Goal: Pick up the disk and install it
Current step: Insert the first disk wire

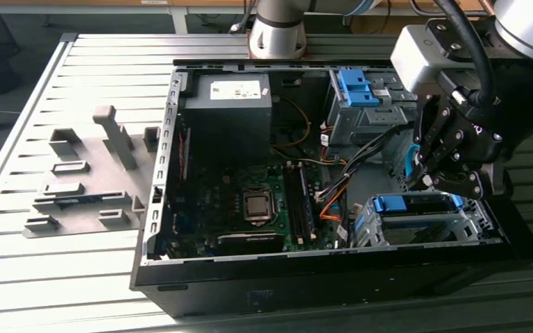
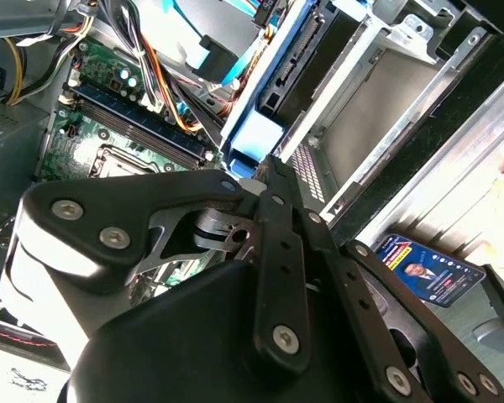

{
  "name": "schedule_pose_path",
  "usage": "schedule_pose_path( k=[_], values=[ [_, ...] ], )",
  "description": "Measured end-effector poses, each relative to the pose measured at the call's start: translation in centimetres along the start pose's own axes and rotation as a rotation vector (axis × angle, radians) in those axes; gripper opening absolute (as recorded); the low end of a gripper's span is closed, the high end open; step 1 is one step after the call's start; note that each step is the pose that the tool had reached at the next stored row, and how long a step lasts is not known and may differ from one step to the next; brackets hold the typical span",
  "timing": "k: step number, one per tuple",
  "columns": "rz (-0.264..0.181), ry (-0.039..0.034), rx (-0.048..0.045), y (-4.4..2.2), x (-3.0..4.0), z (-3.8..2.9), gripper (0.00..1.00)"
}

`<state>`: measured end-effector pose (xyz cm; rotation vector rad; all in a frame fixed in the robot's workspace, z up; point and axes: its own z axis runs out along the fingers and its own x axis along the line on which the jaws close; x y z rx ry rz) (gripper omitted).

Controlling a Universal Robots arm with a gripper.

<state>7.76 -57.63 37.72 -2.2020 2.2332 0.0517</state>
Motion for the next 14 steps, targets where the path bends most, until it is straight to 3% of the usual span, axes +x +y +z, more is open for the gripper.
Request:
schedule_pose_path(
  k=[4, 10, 14],
  values=[
    [0.0, -0.0003, 0.0, -0.44, -0.01, 0.01, 0.11],
    [0.0, 0.0001, -0.0001, -2.29, -0.22, 0.03, 0.11],
    [0.0, 0.0, -0.0001, -2.47, -0.23, 0.02, 0.11]
  ],
)
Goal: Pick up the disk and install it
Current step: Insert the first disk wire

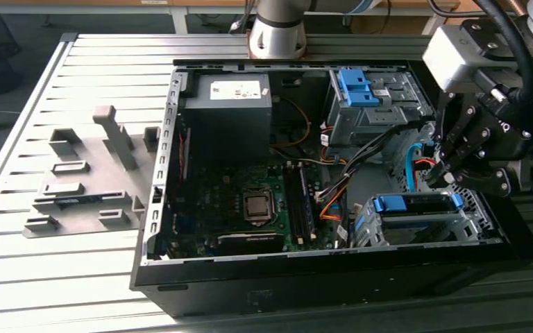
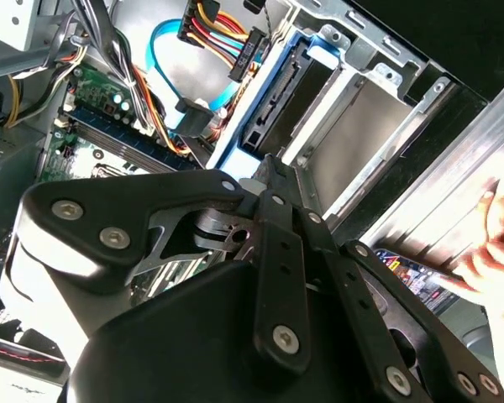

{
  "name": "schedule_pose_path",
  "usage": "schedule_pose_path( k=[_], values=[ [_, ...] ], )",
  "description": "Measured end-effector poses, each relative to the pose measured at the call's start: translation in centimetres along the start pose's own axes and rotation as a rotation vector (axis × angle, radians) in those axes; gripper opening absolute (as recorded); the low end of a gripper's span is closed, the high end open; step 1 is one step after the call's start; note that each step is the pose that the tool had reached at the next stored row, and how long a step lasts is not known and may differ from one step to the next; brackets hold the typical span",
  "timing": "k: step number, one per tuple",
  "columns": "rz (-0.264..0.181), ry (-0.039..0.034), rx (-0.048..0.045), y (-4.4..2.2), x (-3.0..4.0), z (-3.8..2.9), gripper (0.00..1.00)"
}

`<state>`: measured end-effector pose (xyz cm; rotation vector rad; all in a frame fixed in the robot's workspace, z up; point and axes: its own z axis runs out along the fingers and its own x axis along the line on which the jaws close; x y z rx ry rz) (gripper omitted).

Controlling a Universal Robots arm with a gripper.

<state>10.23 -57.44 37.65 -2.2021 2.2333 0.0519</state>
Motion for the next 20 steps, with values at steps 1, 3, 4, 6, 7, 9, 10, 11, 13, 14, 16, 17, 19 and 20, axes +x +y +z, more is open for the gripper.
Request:
schedule_pose_path(
  k=[1, 3, 4, 6, 7, 9, 10, 11, 13, 14, 16, 17, 19, 20],
  values=[
    [0.0, 0.0, 0.0, -0.06, 0.0, 0.0, 0.11],
    [0.0, 0.0, 0.0001, -0.06, 0.0, 0.0, 0.11],
    [0.0, 0.0, 0.0, -0.07, 0.0, 0.0, 0.11],
    [0.0, 0.0, 0.0, -0.07, 0.0, 0.0, 0.11],
    [0.0, 0.0, 0.0, -0.07, 0.0, 0.0, 0.11],
    [0.0, 0.0, 0.0, -0.07, 0.0, 0.0, 0.11],
    [0.0, 0.0, 0.0, -0.07, 0.0, 0.0, 0.11],
    [0.0, 0.0, 0.0, -0.08, 0.0, 0.0, 0.11],
    [0.0, 0.0003, 0.0, -0.22, -0.09, 0.0, 0.11],
    [0.0, 0.0003, 0.0001, -0.37, -0.15, 0.01, 0.11],
    [-0.001, 0.0004, 0.0, -0.75, -0.28, 0.04, 0.11],
    [-0.001, 0.0002, 0.0, -0.98, -0.36, 0.08, 0.11],
    [-0.001, 0.0003, 0.0, -1.47, -0.57, 0.15, 0.11],
    [-0.001, 0.0011, 0.0, -1.66, -0.77, 0.19, 0.11]
  ],
)
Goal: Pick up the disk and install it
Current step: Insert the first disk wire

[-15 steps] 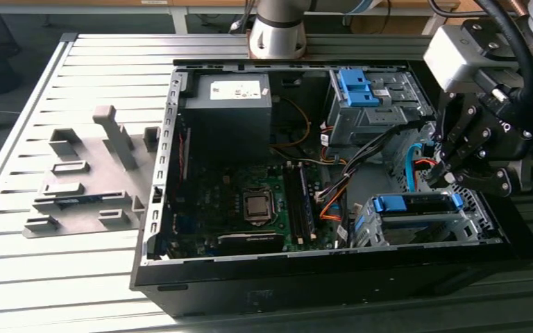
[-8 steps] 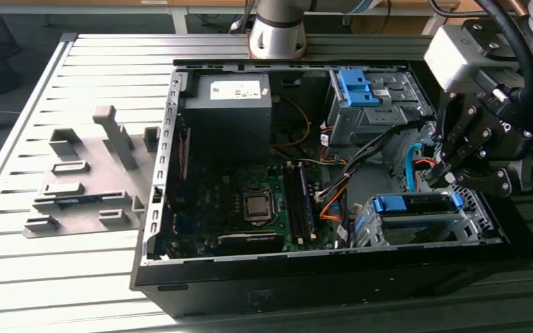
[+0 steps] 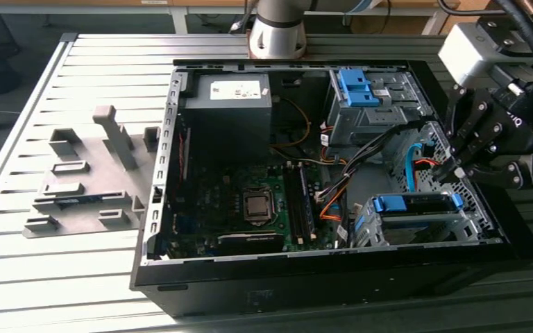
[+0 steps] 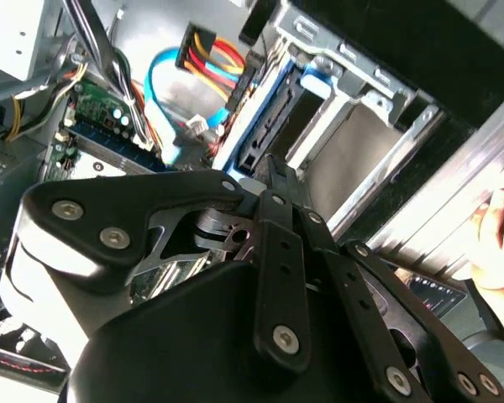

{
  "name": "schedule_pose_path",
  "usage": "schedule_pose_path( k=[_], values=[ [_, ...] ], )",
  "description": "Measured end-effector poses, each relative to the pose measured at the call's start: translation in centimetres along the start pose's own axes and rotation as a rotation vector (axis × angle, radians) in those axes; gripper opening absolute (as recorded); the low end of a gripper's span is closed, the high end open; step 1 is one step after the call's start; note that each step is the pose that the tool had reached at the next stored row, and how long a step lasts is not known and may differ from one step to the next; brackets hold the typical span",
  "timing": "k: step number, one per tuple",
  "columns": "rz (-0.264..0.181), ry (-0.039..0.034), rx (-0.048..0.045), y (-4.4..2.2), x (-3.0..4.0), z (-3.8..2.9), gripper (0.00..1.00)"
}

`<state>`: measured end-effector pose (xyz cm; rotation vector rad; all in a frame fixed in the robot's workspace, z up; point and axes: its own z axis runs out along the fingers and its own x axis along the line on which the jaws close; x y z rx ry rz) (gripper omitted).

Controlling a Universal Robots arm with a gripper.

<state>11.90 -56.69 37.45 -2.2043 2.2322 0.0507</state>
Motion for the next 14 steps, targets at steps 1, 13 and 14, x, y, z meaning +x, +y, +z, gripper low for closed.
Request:
schedule_pose_path(
  k=[1, 13, 14],
  values=[
    [0.0, 0.0015, 0.0, -0.15, -0.21, 0.03, 0.11],
    [-0.001, 0.0056, 0.0, -0.55, -1.84, 0.92, 0.11],
    [-0.002, 0.0056, 0.0, -0.6, -2.07, 1.08, 0.17]
  ],
)
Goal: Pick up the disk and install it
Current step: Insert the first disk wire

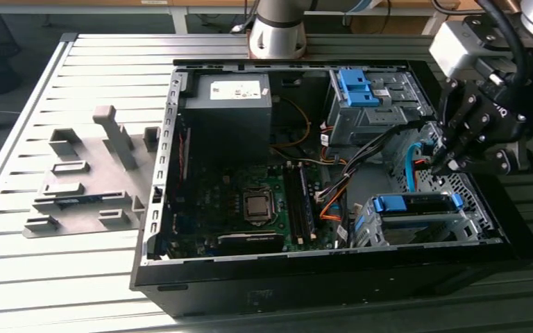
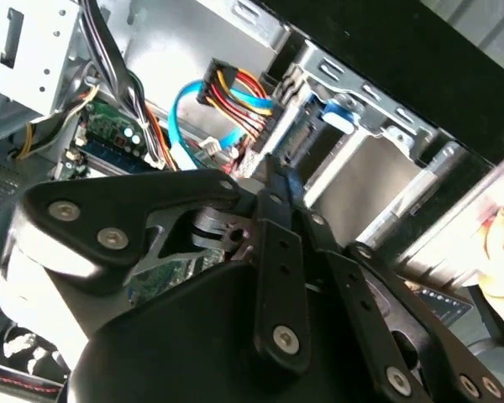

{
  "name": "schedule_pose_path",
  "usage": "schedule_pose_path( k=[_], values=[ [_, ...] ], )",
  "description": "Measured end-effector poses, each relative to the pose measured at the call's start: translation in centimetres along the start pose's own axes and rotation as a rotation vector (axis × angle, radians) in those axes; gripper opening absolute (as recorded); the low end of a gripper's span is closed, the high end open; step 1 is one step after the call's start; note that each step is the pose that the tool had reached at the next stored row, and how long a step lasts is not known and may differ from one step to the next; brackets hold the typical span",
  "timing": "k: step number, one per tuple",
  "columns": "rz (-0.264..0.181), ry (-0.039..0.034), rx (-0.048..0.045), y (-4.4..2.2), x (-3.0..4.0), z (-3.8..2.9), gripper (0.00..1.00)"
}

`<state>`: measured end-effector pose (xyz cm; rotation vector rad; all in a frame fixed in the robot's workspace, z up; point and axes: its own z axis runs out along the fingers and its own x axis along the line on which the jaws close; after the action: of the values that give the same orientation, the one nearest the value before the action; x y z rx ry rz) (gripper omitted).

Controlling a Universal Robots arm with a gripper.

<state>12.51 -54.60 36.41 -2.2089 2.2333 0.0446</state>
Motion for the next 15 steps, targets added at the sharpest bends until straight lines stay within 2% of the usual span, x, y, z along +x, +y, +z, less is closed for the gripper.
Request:
schedule_pose_path(
  k=[1, 2, 9, 15],
  values=[
    [0.0, 0.0001, 0.0, -0.03, -0.16, 0.09, 0.17],
    [-0.002, 0.0001, 0.0, -0.06, -0.27, 0.15, 0.24],
    [-0.031, 0.0008, -0.0007, -0.21, -0.62, 0.48, 0.24],
    [-0.035, 0.0005, -0.0012, -0.51, -0.85, 0.66, 0.24]
  ],
)
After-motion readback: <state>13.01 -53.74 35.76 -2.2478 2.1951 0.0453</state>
